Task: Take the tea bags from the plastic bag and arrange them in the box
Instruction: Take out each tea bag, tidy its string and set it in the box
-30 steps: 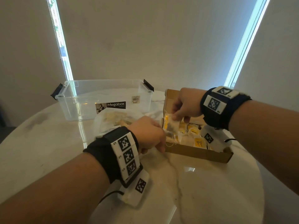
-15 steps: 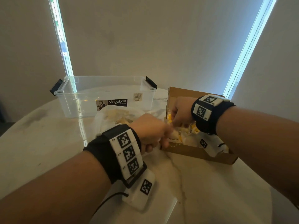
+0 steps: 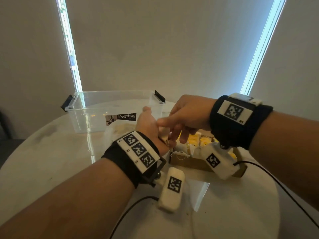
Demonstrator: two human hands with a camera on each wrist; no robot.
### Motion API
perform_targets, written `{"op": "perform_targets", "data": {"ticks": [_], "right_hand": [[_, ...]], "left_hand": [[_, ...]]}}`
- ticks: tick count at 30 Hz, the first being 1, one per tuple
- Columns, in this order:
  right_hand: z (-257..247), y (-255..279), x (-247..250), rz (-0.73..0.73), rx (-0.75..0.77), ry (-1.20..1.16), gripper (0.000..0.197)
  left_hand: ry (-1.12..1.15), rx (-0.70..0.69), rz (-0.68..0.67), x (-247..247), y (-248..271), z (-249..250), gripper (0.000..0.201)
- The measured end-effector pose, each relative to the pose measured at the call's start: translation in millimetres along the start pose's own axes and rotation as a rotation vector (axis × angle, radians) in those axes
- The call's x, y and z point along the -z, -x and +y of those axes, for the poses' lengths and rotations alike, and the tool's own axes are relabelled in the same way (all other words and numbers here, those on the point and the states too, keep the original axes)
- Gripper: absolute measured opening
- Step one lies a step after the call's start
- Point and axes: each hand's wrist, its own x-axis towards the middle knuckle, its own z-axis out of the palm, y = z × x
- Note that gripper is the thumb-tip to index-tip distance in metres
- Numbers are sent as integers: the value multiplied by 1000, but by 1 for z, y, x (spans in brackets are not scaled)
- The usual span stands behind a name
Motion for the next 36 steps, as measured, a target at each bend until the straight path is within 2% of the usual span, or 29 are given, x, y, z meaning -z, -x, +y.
{"op": "perform_targets", "data": {"ticks": [2, 4, 6, 9, 11, 13, 16, 18, 21, 23, 25, 28, 31, 34, 36], "right_hand": [[1, 1, -1, 15, 40, 61, 27], [3, 1, 2, 56, 66, 93, 11], [3, 3, 8, 93, 103, 114, 5], [4, 4, 17, 168, 180, 160, 8], [7, 3, 21, 222, 193, 185, 10], [11, 0, 25, 265, 190, 204, 13], [18, -1, 30, 285, 160, 140, 18], [22, 0, 32, 280, 145, 5, 19], [24, 1, 30, 249, 92, -163, 9], [26, -3, 27, 202, 65, -63, 17], [25, -6, 23, 171, 74, 58, 13], [25, -11, 21, 176, 54, 124, 7], [29, -19, 22, 208, -8, 243, 3], [36, -27, 17, 148, -70, 463, 5], [42, -33, 12, 104, -96, 522, 8]], "left_hand": [[29, 6, -27, -2, 3, -1, 70], [10, 17, -82, -1, 4, 0, 77], [-39, 49, -115, 3, 2, 2, 84], [-103, 137, -158, 8, 2, 4, 78], [-172, 181, -190, 10, 3, 6, 62], [-212, 168, -228, 10, 4, 8, 39], [-240, 82, -186, 10, 3, 8, 17], [-241, 24, -161, 10, 1, 5, 14], [-206, -47, -134, 11, -3, 2, 23], [-185, -76, -120, 11, -4, 0, 23], [-210, -87, -113, 10, -2, -2, 21], [-402, -116, -50, 12, 0, -4, 20], [-763, -121, 0, 19, 2, -5, 12], [-1092, -76, -46, 25, 3, -8, 15], [-1211, -53, -75, 26, 4, -10, 18]]}}
